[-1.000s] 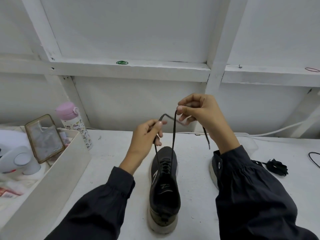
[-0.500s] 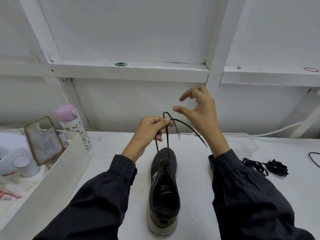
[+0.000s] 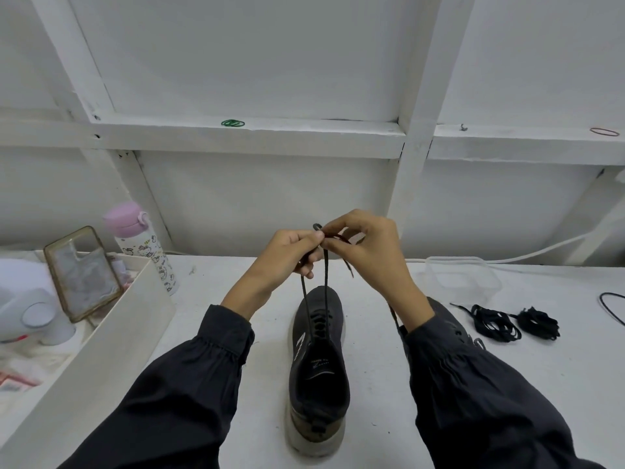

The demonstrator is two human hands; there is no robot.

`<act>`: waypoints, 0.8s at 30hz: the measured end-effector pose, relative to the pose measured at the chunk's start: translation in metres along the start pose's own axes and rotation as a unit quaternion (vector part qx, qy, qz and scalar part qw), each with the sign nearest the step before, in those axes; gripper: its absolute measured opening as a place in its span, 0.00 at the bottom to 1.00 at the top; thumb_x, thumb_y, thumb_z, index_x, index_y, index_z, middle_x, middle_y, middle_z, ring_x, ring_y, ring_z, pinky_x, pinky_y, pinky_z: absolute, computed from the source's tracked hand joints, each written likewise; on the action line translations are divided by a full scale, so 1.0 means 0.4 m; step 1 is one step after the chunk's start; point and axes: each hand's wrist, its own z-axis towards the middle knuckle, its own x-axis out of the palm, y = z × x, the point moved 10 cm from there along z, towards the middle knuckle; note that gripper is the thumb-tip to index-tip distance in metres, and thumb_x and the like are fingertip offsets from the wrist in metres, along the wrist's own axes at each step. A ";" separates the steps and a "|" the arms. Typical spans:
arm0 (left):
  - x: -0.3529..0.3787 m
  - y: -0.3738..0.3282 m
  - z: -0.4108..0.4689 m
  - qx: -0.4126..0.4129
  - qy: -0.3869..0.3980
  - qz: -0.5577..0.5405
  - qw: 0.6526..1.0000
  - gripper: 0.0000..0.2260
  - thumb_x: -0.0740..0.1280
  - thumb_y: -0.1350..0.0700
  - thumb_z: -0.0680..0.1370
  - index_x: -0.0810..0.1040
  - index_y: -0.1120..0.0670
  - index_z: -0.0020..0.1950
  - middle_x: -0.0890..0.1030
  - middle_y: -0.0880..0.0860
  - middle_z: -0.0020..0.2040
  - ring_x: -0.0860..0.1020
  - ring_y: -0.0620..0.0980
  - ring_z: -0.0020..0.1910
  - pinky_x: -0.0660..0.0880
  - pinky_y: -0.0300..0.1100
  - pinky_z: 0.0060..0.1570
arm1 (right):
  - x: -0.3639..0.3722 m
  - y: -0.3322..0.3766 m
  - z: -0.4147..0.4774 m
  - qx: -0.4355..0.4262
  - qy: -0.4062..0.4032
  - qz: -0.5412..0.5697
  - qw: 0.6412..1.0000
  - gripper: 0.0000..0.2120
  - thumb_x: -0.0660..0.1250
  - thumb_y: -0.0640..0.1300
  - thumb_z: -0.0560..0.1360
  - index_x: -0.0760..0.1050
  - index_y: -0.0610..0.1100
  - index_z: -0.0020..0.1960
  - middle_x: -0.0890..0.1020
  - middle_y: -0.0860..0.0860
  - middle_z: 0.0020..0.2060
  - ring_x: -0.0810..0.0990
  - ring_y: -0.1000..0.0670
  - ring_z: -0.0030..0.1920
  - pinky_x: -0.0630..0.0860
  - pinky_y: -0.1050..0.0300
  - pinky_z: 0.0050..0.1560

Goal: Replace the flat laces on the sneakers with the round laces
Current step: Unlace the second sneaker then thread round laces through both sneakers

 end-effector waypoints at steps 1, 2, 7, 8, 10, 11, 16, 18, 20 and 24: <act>0.001 -0.002 -0.002 0.000 0.003 0.010 1.000 0.12 0.58 0.56 0.84 0.79 0.57 0.46 0.70 0.48 0.31 0.67 0.45 0.27 0.75 0.37 0.36 | -0.001 0.003 -0.004 -0.010 -0.015 -0.015 1.000 0.05 0.76 0.41 0.68 0.84 0.48 0.42 0.83 0.56 0.38 0.81 0.55 0.39 0.74 0.61 0.38; 0.002 -0.004 -0.005 0.001 0.008 0.019 1.000 0.12 0.58 0.57 0.83 0.79 0.57 0.46 0.70 0.49 0.32 0.67 0.45 0.27 0.75 0.37 0.37 | 0.000 0.001 -0.007 -0.011 -0.023 -0.017 1.000 0.04 0.76 0.41 0.68 0.84 0.48 0.42 0.83 0.56 0.37 0.81 0.55 0.39 0.73 0.63 0.37; -0.026 0.011 -0.012 0.005 -0.035 0.051 0.998 0.08 0.63 0.63 0.80 0.81 0.57 0.50 0.76 0.50 0.34 0.73 0.46 0.29 0.77 0.38 0.38 | 0.013 -0.020 -0.004 0.038 0.004 0.040 0.998 0.06 0.74 0.34 0.69 0.80 0.44 0.41 0.82 0.53 0.34 0.80 0.54 0.33 0.74 0.65 0.34; -0.037 0.013 -0.014 0.012 -0.055 0.062 0.997 0.07 0.65 0.63 0.79 0.82 0.58 0.52 0.78 0.51 0.34 0.75 0.46 0.30 0.78 0.39 0.39 | 0.013 -0.028 -0.003 0.055 0.010 0.043 0.998 0.07 0.73 0.34 0.69 0.80 0.45 0.40 0.82 0.52 0.34 0.80 0.52 0.31 0.74 0.63 0.32; -0.052 0.003 -0.019 0.040 -0.092 0.121 0.988 0.05 0.68 0.63 0.77 0.83 0.57 0.50 0.81 0.52 0.35 0.78 0.46 0.30 0.79 0.39 0.40 | 0.021 -0.043 -0.005 0.084 0.040 0.020 0.995 0.06 0.73 0.36 0.70 0.81 0.46 0.41 0.81 0.54 0.32 0.76 0.55 0.25 0.72 0.64 0.30; -0.057 -0.006 -0.023 0.058 -0.107 0.159 0.980 0.04 0.69 0.62 0.77 0.83 0.56 0.48 0.82 0.51 0.35 0.80 0.45 0.31 0.79 0.38 0.40 | 0.030 -0.050 -0.006 0.095 0.066 0.000 0.993 0.04 0.73 0.38 0.71 0.82 0.46 0.42 0.80 0.57 0.29 0.74 0.57 0.24 0.70 0.66 0.30; -0.054 -0.031 -0.033 0.122 -0.115 0.231 0.959 0.05 0.69 0.60 0.76 0.84 0.51 0.47 0.84 0.47 0.39 0.82 0.43 0.35 0.78 0.38 0.42 | 0.067 -0.070 -0.026 0.140 0.197 0.002 0.970 0.02 0.71 0.40 0.74 0.83 0.44 0.43 0.77 0.59 0.27 0.70 0.62 0.25 0.64 0.72 0.29; -0.041 -0.037 -0.038 0.151 -0.101 0.216 0.959 0.06 0.70 0.61 0.77 0.84 0.52 0.49 0.84 0.47 0.41 0.82 0.43 0.38 0.78 0.36 0.44 | 0.069 -0.080 -0.036 0.191 0.217 0.088 0.953 0.05 0.69 0.37 0.75 0.80 0.43 0.41 0.74 0.56 0.27 0.67 0.59 0.26 0.62 0.71 0.28; -0.029 -0.048 -0.045 0.187 -0.095 0.214 0.954 0.07 0.71 0.60 0.76 0.83 0.53 0.53 0.84 0.48 0.44 0.82 0.43 0.43 0.78 0.37 0.48 | 0.065 -0.083 -0.037 0.215 0.218 0.159 0.939 0.06 0.68 0.36 0.76 0.79 0.43 0.41 0.72 0.54 0.28 0.65 0.56 0.28 0.61 0.68 0.27; -0.028 -0.071 -0.059 0.237 -0.116 0.202 0.943 0.18 0.76 0.55 0.72 0.79 0.49 0.61 0.79 0.46 0.51 0.79 0.47 0.50 0.78 0.39 0.51 | 0.067 -0.088 -0.039 0.222 0.216 0.214 0.926 0.05 0.67 0.36 0.76 0.79 0.41 0.43 0.73 0.50 0.32 0.65 0.55 0.28 0.60 0.68 0.26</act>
